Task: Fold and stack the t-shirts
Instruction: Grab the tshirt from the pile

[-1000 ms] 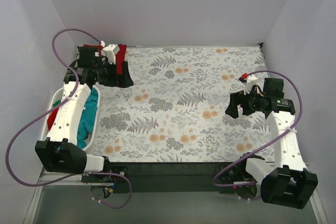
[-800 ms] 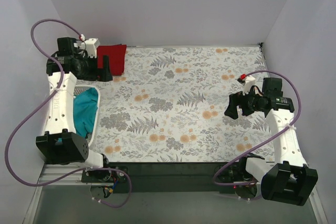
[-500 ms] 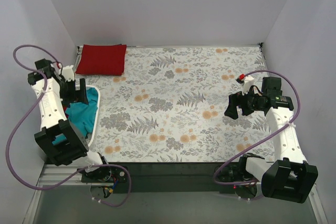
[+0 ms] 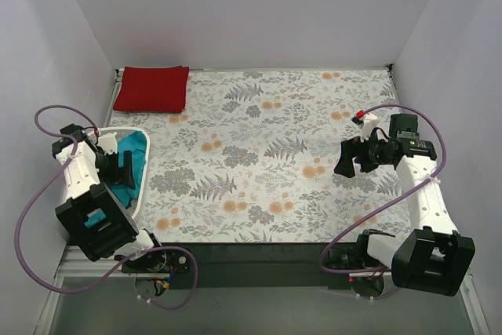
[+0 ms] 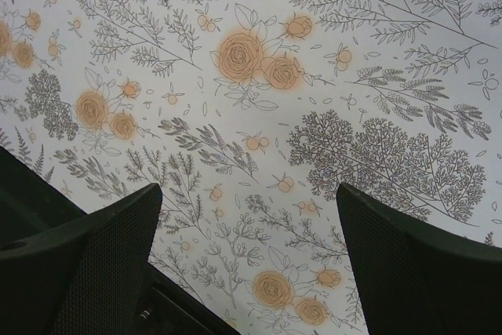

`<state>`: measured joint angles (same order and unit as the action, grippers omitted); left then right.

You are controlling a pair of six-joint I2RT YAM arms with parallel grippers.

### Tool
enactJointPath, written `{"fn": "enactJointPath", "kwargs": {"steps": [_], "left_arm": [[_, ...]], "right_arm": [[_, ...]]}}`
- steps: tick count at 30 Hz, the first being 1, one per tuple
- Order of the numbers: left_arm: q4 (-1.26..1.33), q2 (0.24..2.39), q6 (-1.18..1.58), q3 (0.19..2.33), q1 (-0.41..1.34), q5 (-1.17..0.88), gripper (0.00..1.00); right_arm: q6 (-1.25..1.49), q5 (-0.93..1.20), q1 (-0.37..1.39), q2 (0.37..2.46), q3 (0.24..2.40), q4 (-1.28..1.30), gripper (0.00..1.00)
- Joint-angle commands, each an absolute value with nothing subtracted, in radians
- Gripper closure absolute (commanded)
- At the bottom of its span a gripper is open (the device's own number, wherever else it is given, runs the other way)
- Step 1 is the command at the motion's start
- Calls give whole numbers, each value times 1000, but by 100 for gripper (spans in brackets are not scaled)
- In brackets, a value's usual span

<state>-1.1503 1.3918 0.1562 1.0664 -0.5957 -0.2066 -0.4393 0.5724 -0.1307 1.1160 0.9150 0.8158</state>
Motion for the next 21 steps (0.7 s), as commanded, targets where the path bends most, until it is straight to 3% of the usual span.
{"fn": "enactJointPath", "kwargs": {"steps": [1,5,6,15,21], "left_arm": [[-1083,1388,153,1077,-600,-302,30],[-1085,1361,163,1152,-598,-357,76],[-1085,1358,169,1202,-598,-368,99],[-1128,1338,195,1612,-586,-687,100],[-991,1387,415,1894,-361,-810,100]], "right_arm": [[-425,588,-129,1129,969,828,2],[-433,589,-129,1137,971,827,2],[-433,592,-129,1140,971,827,2],[-440,612,-129,1140,995,825,2],[-445,615,-129,1161,1057,825,2]]}}
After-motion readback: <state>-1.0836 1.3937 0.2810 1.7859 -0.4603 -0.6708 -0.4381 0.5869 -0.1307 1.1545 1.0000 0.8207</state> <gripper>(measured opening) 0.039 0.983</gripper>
